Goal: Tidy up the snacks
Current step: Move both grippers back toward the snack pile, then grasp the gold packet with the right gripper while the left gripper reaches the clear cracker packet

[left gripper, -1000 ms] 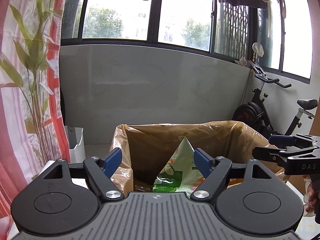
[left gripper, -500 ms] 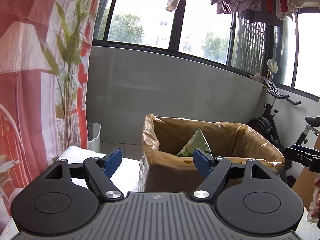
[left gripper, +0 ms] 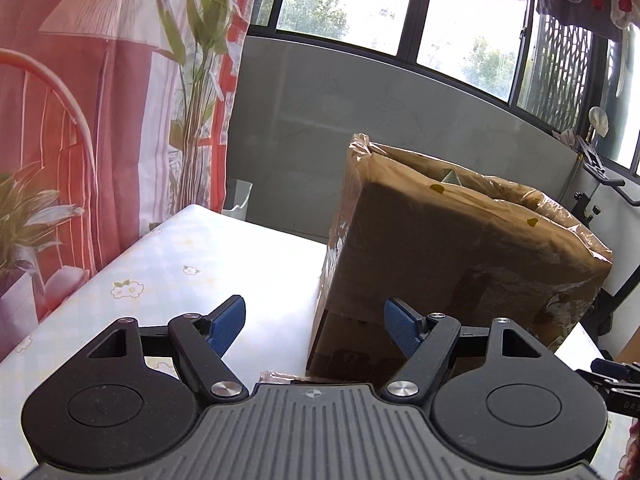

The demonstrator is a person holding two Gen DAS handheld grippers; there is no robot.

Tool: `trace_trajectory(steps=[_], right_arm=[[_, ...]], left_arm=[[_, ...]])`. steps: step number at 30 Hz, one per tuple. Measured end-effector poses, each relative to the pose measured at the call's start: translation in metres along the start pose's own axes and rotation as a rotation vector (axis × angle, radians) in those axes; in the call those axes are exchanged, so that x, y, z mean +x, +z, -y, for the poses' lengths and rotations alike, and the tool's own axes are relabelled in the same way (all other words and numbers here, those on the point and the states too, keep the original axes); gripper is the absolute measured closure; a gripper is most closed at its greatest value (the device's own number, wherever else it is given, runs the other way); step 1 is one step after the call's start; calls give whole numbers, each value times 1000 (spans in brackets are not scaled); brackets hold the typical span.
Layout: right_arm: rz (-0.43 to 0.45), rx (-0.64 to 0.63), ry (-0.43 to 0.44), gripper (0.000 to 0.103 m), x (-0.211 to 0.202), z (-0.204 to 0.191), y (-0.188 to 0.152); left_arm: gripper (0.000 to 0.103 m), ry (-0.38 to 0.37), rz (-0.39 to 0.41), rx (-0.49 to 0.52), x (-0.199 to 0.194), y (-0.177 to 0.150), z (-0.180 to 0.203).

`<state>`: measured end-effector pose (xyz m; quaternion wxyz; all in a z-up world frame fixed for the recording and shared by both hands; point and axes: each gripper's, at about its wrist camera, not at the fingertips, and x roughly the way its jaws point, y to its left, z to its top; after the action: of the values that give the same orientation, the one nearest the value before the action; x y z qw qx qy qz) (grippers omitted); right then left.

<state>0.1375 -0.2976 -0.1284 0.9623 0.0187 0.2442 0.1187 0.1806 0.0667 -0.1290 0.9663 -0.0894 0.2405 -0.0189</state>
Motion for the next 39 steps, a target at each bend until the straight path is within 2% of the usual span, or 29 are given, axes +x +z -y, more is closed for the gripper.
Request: trace_trajectory(steps=[4, 7, 12, 19, 25, 28, 32, 34, 39], right_arm=[[-113, 10, 5, 30, 19, -15, -26], [-163, 18, -6, 29, 34, -26, -37], [-206, 19, -88, 28, 56, -33, -43], [-246, 12, -157, 28, 75, -41, -48], [-224, 6, -166, 31, 70, -41, -56], [-210, 19, -178, 43, 64, -37, -59], [-190, 59, -160, 48, 57, -29, -61], [-170, 50, -152, 54, 53, -31, -61], [-149, -30, -98, 57, 43, -43, -65]], left_arm=[[25, 1, -23, 9, 4, -6, 2], [25, 4, -45, 28, 6, -13, 4], [25, 5, -70, 16, 5, -23, 1], [25, 20, -94, 13, 10, -27, -2], [25, 13, -119, 29, 15, -33, 1], [25, 12, -130, 34, 17, -37, 2], [25, 10, -142, 38, 19, -40, 2], [25, 9, -149, 41, 20, -41, 2], [26, 4, -167, 45, 23, -44, 3]])
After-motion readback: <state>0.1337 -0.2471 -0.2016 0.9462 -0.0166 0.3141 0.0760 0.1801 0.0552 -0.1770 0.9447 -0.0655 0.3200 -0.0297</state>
